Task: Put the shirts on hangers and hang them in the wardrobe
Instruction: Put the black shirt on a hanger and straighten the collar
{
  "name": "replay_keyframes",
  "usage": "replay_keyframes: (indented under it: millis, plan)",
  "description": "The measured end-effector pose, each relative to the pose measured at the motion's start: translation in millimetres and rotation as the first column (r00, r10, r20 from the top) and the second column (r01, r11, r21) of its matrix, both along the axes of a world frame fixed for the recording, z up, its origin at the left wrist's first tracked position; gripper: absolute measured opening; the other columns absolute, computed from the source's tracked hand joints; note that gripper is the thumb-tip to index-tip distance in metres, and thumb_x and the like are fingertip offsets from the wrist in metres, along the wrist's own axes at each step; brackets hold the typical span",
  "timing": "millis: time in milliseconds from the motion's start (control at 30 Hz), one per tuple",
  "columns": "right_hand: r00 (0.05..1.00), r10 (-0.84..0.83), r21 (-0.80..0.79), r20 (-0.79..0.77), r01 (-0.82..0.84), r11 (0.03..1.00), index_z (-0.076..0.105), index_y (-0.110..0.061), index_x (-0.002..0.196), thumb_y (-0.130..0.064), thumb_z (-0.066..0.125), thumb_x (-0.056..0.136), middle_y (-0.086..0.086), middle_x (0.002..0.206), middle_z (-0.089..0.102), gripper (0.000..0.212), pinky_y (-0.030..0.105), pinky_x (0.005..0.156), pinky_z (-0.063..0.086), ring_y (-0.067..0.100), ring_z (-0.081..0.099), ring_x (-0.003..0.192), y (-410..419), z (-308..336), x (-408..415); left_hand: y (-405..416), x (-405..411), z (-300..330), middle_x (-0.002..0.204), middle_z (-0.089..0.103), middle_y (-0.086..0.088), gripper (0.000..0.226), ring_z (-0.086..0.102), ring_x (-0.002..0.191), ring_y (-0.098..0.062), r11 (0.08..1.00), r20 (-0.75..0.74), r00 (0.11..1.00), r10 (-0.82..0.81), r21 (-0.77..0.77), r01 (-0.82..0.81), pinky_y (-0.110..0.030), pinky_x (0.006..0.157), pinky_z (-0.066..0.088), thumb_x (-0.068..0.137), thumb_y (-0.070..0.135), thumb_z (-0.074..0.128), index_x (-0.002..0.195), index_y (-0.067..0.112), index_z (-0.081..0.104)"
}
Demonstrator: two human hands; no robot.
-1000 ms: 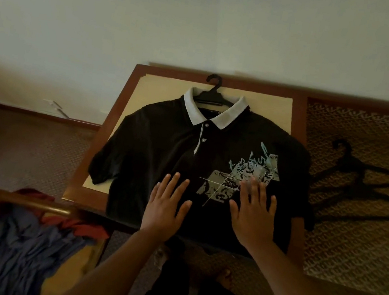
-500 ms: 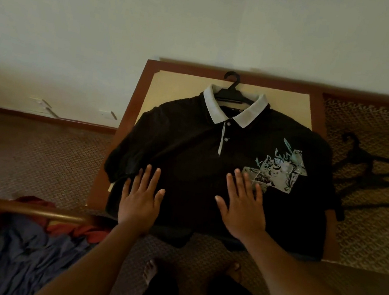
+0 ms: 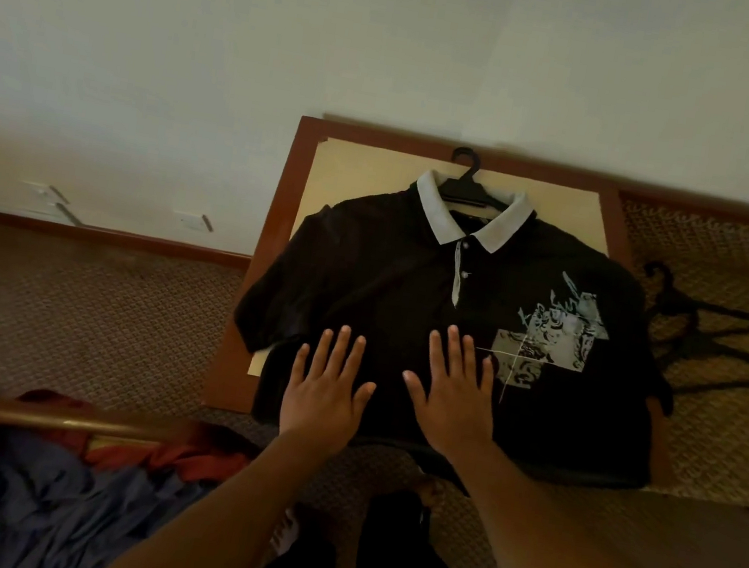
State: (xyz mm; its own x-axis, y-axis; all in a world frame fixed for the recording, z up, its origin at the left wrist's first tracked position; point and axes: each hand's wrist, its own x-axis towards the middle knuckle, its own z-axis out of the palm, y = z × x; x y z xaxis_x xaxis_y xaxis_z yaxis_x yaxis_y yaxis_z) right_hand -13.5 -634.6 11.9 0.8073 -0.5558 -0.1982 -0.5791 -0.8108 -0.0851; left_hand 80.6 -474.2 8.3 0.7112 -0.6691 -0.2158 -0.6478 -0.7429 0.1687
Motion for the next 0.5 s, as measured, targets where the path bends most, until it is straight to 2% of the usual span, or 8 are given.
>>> replay_keyframes:
  millis: [100,167,233,300,400,467,500]
  plan:
    - [1.0,0.002,-0.019,0.002,-0.002,1.0,0.013,-0.021,0.154,-0.067,0.002,0.091,0.008,0.161,0.01,0.079,0.051,0.117,0.007,0.027,0.007,0.148,-1.5,-5.2,-1.7,6.6,6.2,2.6,0.157,-0.018,0.003,0.071,-0.024,0.14,-0.014,1.0,-0.022,1.0,-0.017,-0.021,0.017,-0.037,0.114,-0.014,0.087,0.059,-0.011,0.15,0.028,-0.01]
    - [1.0,0.002,-0.017,0.024,-0.002,1.0,0.018,-0.02,0.153,-0.067,0.0,0.091,0.009,0.16,0.014,0.08,0.053,0.117,0.01,0.028,0.01,0.148,-0.8,-5.6,-0.2,10.0,10.9,7.9,0.161,-0.003,0.001,0.072,-0.018,0.142,-0.012,0.99,-0.075,0.997,-0.006,-0.143,-0.005,-0.035,0.115,-0.01,0.09,0.058,-0.006,0.153,0.025,0.007]
    - [0.998,-0.015,0.01,0.053,0.014,1.0,0.021,-0.019,0.152,-0.068,0.0,0.09,0.01,0.16,0.014,0.082,0.054,0.116,0.007,0.028,0.008,0.148,0.1,-3.5,3.2,17.8,21.8,15.0,0.16,0.014,-0.002,0.065,-0.006,0.146,-0.013,0.93,-0.11,0.989,0.101,-0.342,-0.133,-0.034,0.117,-0.002,0.096,0.053,0.009,0.15,0.021,0.026]
    - [0.993,-0.048,0.048,0.105,0.043,0.998,0.022,-0.018,0.152,-0.066,0.005,0.09,0.011,0.16,0.012,0.08,0.054,0.116,0.004,0.028,0.005,0.148,5.3,1.3,14.1,29.4,41.7,20.2,0.158,0.02,-0.005,0.054,0.004,0.147,-0.019,0.841,-0.116,0.949,0.295,-0.44,-0.315,-0.038,0.117,0.004,0.1,0.045,0.03,0.147,0.018,0.033]
    - [0.981,-0.006,0.063,0.194,-0.006,0.998,0.022,-0.018,0.152,-0.063,0.008,0.092,0.011,0.161,0.011,0.077,0.051,0.116,0.003,0.028,0.004,0.149,21.1,13.6,51.4,41.2,80.5,25.5,0.154,0.025,-0.009,0.055,0.016,0.144,-0.028,0.676,-0.235,0.777,0.584,-0.39,-0.626,-0.047,0.116,0.017,0.097,0.034,0.048,0.146,0.015,0.031]
    - [0.976,0.044,0.089,0.214,-0.064,0.994,0.017,-0.019,0.153,-0.063,0.006,0.091,0.01,0.161,0.006,0.076,0.048,0.116,-0.002,0.026,0.0,0.149,29.9,18.3,84.7,42.2,101.7,28.7,0.149,0.031,-0.01,0.054,0.027,0.138,-0.029,0.607,-0.332,0.691,0.642,-0.329,-0.723,-0.046,0.111,0.028,0.096,0.035,0.051,0.143,0.013,0.034]
    - [0.976,0.066,0.101,0.21,-0.088,0.991,0.014,-0.02,0.153,-0.062,0.006,0.091,0.009,0.162,0.003,0.075,0.047,0.116,-0.004,0.025,-0.002,0.149,32.8,19.0,101.3,41.6,108.5,28.4,0.145,0.034,-0.01,0.051,0.033,0.134,-0.028,0.608,-0.364,0.686,0.63,-0.317,-0.728,-0.043,0.107,0.033,0.095,0.034,0.053,0.139,0.012,0.038]
